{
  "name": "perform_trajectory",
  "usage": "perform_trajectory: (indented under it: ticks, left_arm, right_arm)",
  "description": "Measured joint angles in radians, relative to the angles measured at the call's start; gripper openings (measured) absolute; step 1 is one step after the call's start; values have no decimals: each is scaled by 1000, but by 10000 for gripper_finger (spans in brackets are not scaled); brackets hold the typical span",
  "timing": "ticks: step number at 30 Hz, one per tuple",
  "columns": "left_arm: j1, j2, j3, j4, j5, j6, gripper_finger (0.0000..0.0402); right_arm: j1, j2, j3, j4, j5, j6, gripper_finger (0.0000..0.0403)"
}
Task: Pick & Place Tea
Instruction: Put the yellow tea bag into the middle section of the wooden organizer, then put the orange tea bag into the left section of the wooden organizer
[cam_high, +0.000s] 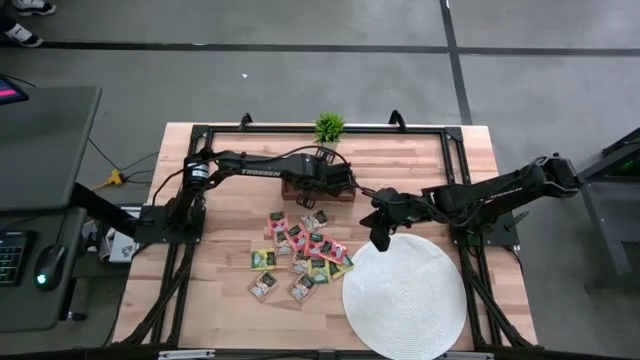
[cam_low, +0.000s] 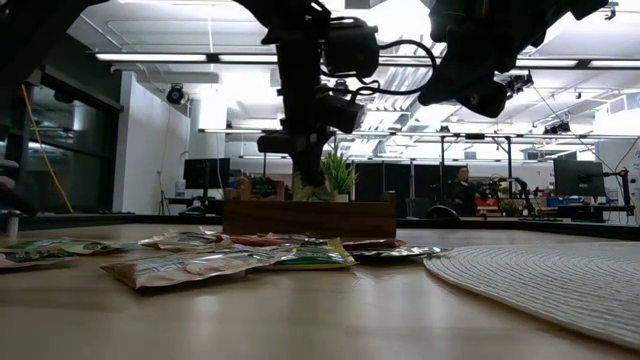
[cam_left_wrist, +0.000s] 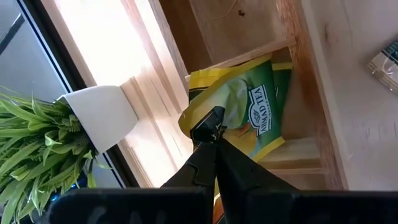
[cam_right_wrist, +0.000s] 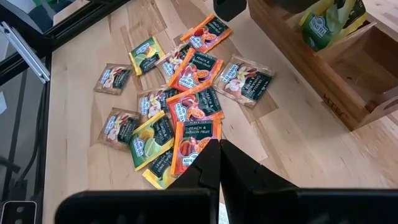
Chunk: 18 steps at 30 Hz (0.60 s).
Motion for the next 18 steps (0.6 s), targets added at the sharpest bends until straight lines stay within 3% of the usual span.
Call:
perform_trajectory:
  ticks: [5, 11, 18]
  left_arm:
    - [0, 0, 0, -6, 0, 0, 31]
    - [0, 0, 0, -24, 23, -1, 98]
    - [0, -1, 0, -43, -34, -14, 151]
  right_arm:
    - [0, 0, 0, 0, 0, 0, 0]
    - [0, 0, 0, 0, 0, 0, 1]
    - [0, 0, 0, 0, 0, 0, 1]
